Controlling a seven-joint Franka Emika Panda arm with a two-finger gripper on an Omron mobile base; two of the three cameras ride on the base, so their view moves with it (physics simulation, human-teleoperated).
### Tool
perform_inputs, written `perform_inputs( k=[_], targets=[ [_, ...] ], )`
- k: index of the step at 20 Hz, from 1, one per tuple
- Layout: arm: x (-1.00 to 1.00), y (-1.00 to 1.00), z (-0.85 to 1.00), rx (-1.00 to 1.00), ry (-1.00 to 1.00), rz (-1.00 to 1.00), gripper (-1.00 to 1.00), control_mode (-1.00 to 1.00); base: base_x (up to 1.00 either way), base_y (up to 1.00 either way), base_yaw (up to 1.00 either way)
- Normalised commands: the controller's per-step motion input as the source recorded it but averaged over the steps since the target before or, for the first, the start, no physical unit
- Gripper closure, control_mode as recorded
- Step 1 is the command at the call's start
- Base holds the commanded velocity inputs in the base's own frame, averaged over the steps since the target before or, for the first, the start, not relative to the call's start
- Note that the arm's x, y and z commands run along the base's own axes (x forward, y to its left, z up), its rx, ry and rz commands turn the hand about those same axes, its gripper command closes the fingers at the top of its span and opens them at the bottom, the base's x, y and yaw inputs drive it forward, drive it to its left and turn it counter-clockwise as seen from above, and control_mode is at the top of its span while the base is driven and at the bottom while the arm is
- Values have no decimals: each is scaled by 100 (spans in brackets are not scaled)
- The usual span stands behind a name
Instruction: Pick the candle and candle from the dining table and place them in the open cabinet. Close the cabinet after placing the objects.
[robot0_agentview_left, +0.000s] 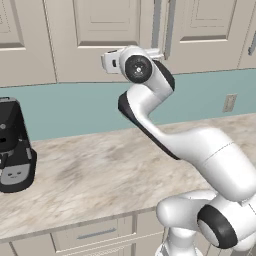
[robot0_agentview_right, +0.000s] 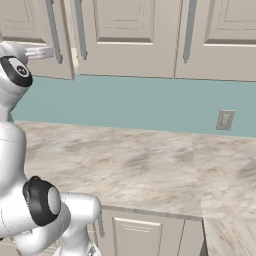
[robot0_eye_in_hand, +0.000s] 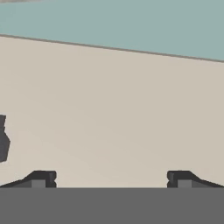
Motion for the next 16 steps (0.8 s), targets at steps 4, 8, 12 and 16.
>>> perform_inputs(
  k=[4,8,12,16],
  targets=[
    [58,0,-9,-2,0,8,-100,-100,0,0,0],
    [53,0,-8,-2,0,9,-100,-100,0,0,0],
    [51,0,-7,-2,0,8,-100,-100,0,0,0],
    [49,0,-8,-2,2,6,-100,-100,0,0,0]
  ],
)
